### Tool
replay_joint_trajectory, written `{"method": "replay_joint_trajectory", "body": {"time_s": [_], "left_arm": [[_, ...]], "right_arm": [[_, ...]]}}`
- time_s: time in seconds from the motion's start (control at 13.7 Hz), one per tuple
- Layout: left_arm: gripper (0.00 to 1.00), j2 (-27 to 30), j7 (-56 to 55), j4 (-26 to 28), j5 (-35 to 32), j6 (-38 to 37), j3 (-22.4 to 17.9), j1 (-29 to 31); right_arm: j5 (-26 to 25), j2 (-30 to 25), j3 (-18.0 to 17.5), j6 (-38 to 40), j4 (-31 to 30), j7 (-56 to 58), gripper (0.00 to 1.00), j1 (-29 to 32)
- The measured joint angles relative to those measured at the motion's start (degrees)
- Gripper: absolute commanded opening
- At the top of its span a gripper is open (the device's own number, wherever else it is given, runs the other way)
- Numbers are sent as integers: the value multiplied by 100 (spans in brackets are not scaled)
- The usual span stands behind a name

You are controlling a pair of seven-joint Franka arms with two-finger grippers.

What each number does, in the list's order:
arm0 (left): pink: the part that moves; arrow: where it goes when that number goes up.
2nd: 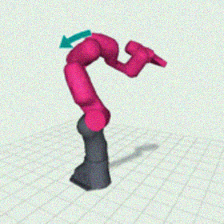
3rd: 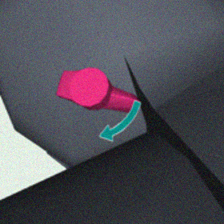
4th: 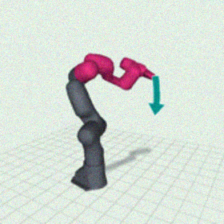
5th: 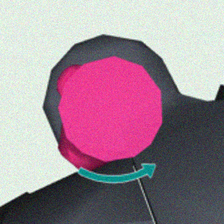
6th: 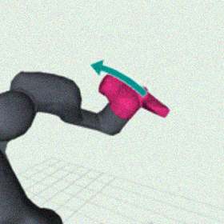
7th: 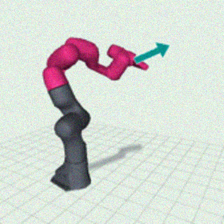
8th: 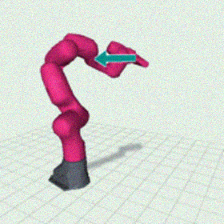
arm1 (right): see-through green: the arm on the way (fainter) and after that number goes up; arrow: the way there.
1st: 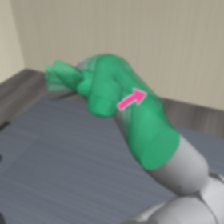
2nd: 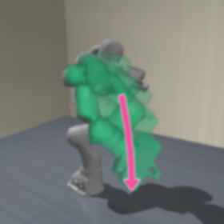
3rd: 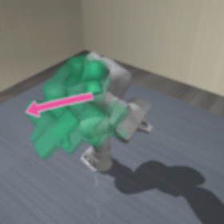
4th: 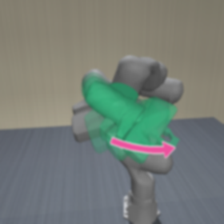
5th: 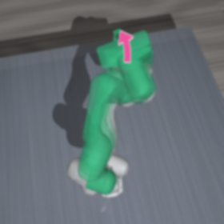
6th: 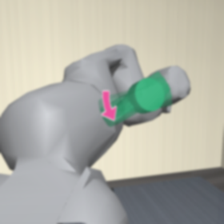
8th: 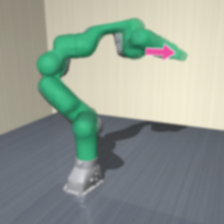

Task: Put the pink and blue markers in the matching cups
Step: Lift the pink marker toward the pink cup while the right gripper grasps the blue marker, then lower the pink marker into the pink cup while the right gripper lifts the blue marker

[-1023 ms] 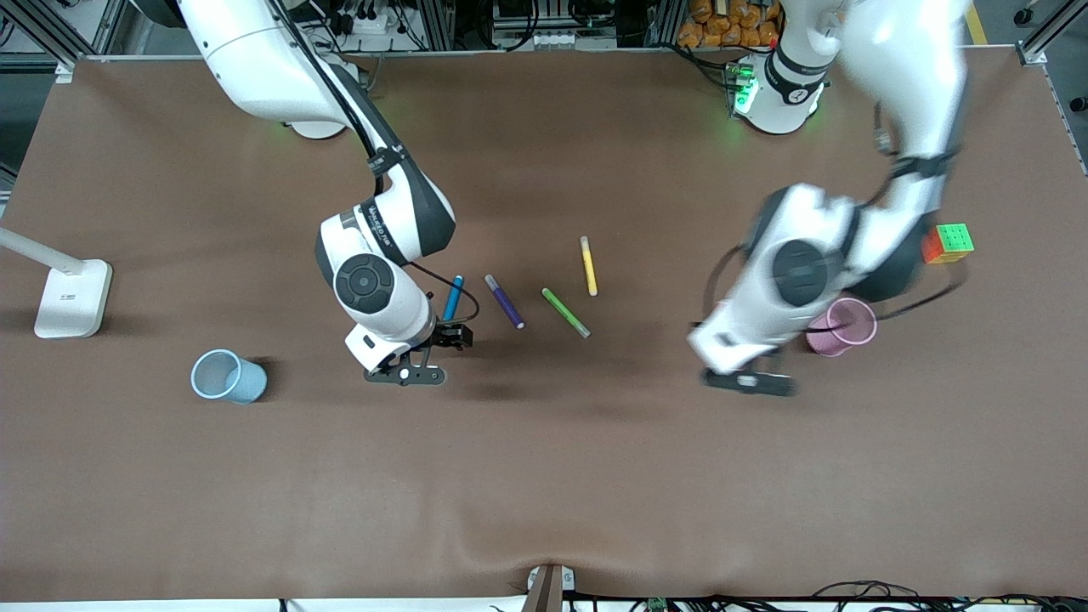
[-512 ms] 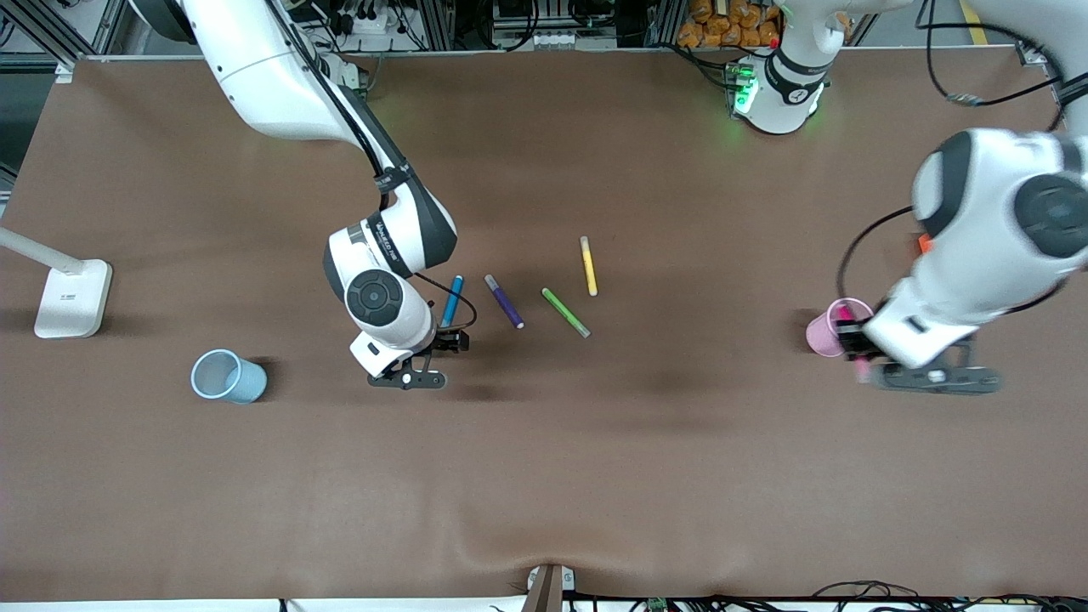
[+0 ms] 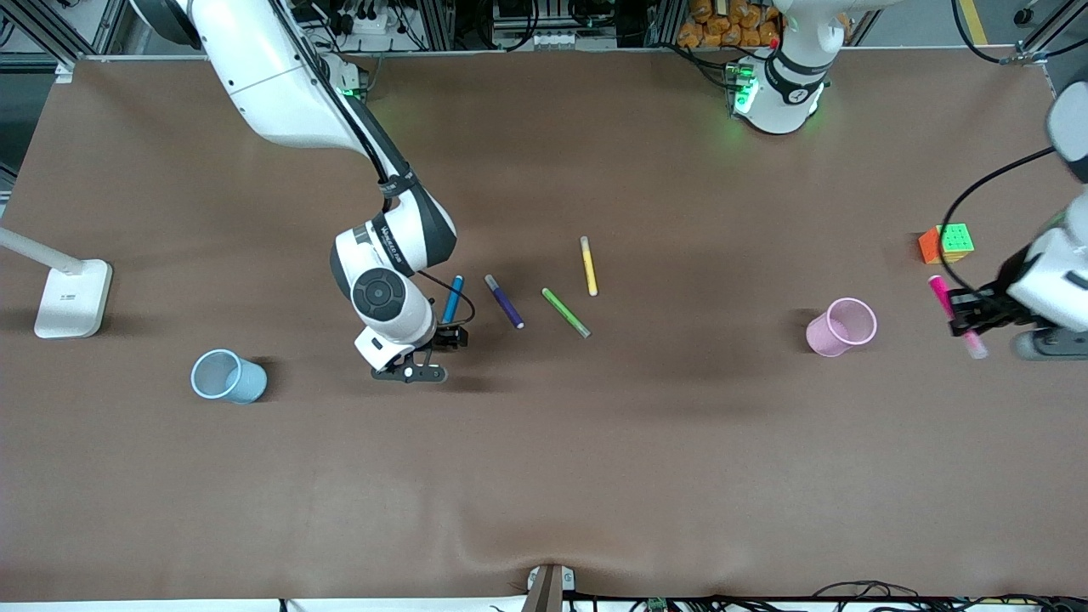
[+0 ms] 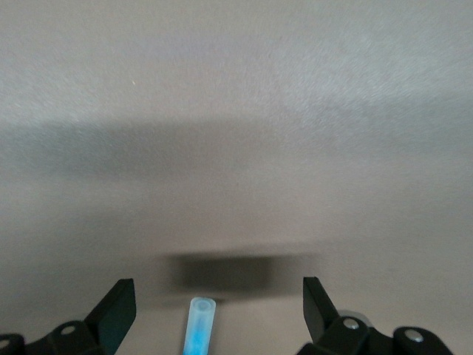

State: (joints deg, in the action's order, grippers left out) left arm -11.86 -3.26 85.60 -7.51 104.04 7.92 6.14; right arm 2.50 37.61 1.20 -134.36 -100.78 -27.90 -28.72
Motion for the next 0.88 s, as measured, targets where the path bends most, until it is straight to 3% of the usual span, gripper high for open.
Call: {"method": "replay_joint_trajectory", "body": {"time_s": [0.44, 0.88], "left_arm": [[0, 26, -39, 29, 1, -164, 32, 144], [0, 128, -883, 663, 2, 2, 99, 122]], "right_arm": [[0, -84, -27, -459, -373, -163, 100, -307], [0, -337, -14, -610, -747, -308, 100, -486]]}}
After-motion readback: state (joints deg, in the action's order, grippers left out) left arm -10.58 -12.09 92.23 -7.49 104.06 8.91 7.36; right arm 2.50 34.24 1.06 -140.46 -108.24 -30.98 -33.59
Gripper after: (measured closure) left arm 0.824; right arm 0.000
